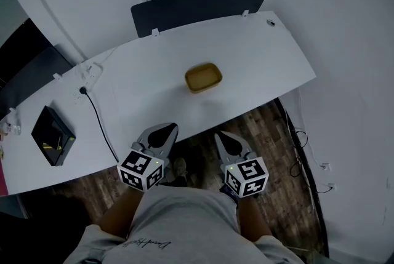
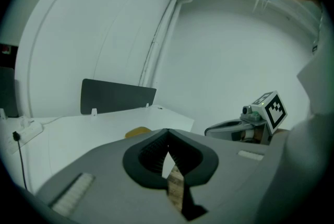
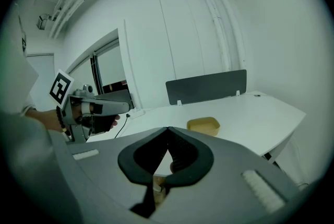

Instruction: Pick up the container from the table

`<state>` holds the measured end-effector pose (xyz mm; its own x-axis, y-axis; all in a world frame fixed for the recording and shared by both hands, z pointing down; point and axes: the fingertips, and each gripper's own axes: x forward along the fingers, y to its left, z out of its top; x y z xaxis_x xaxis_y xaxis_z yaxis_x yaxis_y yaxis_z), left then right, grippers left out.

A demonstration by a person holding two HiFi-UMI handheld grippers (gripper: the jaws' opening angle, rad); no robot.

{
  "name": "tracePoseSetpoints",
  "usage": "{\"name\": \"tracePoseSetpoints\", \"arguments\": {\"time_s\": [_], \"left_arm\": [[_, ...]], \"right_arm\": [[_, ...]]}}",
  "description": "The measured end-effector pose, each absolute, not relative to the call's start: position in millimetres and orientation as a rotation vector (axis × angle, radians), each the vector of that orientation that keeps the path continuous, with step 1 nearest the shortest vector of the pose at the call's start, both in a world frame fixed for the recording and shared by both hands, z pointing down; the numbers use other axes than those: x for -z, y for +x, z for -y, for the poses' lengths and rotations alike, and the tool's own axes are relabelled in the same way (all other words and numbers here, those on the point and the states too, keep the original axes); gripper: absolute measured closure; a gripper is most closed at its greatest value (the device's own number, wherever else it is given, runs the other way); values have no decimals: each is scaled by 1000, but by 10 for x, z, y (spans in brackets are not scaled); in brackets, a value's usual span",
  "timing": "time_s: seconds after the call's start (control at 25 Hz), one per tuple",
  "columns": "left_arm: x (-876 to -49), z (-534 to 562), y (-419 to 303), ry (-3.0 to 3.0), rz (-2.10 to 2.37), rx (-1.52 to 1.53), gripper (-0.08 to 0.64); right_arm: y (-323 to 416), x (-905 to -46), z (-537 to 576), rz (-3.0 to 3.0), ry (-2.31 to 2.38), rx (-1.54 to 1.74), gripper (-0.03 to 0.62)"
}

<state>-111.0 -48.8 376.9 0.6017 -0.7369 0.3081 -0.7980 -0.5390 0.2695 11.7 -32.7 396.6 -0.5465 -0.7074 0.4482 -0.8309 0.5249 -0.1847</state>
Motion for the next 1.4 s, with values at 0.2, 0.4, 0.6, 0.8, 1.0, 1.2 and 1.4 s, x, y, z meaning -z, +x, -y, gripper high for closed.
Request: {"name": "tracePoseSetpoints", "arguments": {"time_s": [0.2,0.4,0.6,0.8,1.0,1.2,1.4], "left_arm": [[-3778,688,-1175,2457,1211,-219,558],[-3794,821,-1184,2456,1195,-214,558],[-3796,915,-1106,2468,1168,-211,558],[-3798,978,-975,2487,1137,-230,558],[-3769,1073,-882,2505,1124,-237,558],[-3783,1178,-826,2501,1122,-242,558],[-3808,1328,-752,2498,1129,-250,558]], "right_arm": [[37,-3945,509,2444,1287,-547,578],[28,-3915,638,2431,1295,-532,577],[105,-3887,710,2420,1318,-526,577],[246,-3846,762,2409,1358,-528,578],[364,-3846,816,2406,1389,-531,578],[414,-3873,924,2407,1386,-540,577],[503,-3903,1074,2407,1383,-546,577]]}}
